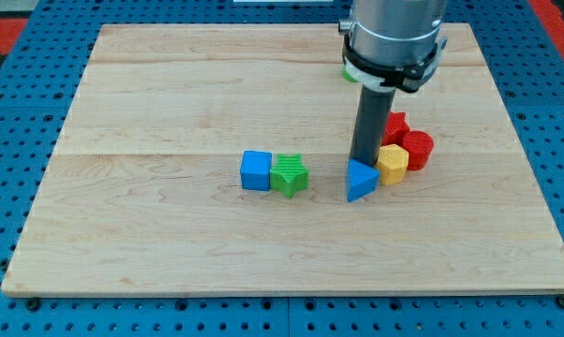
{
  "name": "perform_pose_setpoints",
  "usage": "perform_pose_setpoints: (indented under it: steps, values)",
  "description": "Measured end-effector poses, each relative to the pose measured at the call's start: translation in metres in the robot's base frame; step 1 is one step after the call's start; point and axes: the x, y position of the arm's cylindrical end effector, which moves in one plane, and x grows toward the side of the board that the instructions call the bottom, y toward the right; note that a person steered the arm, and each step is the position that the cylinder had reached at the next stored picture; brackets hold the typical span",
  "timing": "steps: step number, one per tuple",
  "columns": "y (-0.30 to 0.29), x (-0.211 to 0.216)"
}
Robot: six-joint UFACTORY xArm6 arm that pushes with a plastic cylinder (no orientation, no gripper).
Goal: Push the green star to the bottom right of the green circle
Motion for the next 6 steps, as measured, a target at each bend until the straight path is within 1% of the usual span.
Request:
perform_pose_setpoints:
  steps: [1, 2, 3, 4, 5, 6]
  values:
    - [-0.001, 0.046]
    - [-0.057, 0.049]
    - [-0.092, 0.029]
    - [-0.125, -0.034]
    - [-0.124, -0.084]
    - [-0.063, -0.110]
